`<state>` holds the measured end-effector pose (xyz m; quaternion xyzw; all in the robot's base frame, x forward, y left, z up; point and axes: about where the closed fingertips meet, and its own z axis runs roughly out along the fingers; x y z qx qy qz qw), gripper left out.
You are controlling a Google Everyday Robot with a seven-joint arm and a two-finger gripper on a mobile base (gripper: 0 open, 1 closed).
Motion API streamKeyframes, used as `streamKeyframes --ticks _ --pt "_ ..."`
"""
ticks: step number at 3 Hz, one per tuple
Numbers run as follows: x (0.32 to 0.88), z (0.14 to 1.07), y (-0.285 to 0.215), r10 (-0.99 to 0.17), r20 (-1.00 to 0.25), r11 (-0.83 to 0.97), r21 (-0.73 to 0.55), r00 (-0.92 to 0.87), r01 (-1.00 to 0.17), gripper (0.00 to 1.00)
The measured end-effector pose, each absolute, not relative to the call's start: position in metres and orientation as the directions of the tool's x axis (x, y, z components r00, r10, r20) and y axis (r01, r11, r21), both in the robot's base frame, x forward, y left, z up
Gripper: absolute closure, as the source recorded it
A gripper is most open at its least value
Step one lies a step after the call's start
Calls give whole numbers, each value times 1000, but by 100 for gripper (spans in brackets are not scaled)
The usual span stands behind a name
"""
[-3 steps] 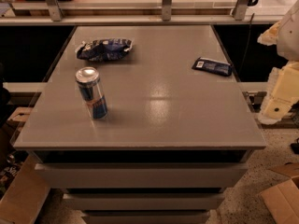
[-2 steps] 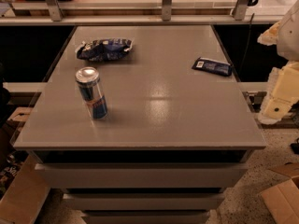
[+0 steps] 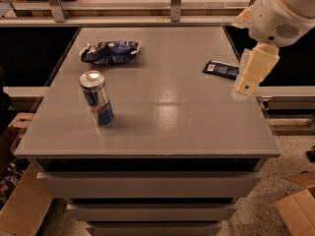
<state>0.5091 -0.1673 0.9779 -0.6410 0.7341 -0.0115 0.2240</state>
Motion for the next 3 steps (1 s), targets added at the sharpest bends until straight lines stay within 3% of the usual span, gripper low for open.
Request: streamKeyframes --ticks 2,3 --pt "560 984 -63 -903 -415 44 -347 111 -937 0" --pt "561 985 -59 -901 -417 38 -348 118 -937 0"
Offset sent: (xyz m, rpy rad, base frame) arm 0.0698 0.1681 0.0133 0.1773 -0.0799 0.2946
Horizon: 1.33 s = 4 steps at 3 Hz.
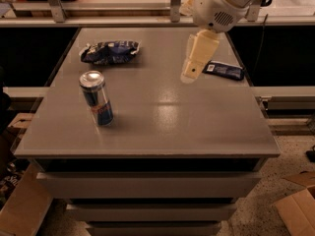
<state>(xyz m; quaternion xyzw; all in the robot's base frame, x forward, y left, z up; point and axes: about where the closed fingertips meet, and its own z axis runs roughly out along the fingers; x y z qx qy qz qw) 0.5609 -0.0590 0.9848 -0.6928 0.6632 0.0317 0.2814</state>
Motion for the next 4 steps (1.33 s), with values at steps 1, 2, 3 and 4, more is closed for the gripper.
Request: streamKeyframes --ticks 1,2,3,4 --pt "559 983 -70 -909 -407 64 -356 93 -932 0" --pt "570 955 -71 -907 -416 89 -350 69 -933 0" --pt "587 927 -72 -893 -450 159 -353 19 -922 0" --pt "612 908 -69 -869 -494 209 -357 -6 -911 0"
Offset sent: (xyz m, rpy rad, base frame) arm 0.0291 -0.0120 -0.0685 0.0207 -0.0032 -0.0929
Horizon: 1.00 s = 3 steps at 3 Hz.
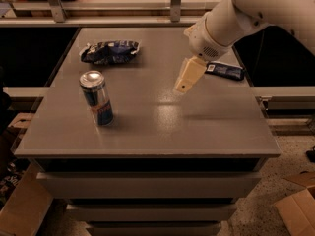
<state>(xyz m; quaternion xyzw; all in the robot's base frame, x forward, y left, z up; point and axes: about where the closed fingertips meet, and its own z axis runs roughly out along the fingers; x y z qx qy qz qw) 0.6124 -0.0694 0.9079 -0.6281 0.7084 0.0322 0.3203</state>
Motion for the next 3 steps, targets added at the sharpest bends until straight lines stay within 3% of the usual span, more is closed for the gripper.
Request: streamKeyframes --ticks 2,3 --pt "687 884 -54 -810 -587 232 -350 19 -908 0" --pt "686 889 -64 -815 -579 229 -353 19 -907 0"
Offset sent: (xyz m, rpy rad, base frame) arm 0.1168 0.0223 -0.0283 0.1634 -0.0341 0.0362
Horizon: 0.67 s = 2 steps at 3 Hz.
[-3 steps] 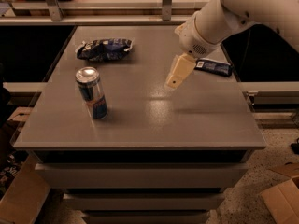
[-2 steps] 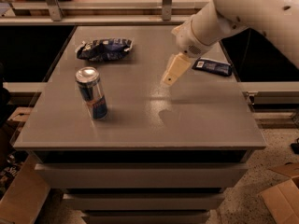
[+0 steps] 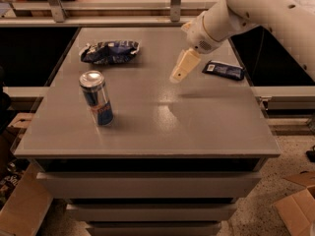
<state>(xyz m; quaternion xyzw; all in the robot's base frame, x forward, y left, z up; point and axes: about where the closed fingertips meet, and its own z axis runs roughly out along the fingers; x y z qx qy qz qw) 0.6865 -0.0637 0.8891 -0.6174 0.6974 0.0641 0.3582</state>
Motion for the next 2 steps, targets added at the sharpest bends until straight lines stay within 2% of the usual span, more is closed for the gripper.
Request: streamKeyframes --ticks 2 --pt "694 929 -71 -805 -582 172 -411 113 -895 0"
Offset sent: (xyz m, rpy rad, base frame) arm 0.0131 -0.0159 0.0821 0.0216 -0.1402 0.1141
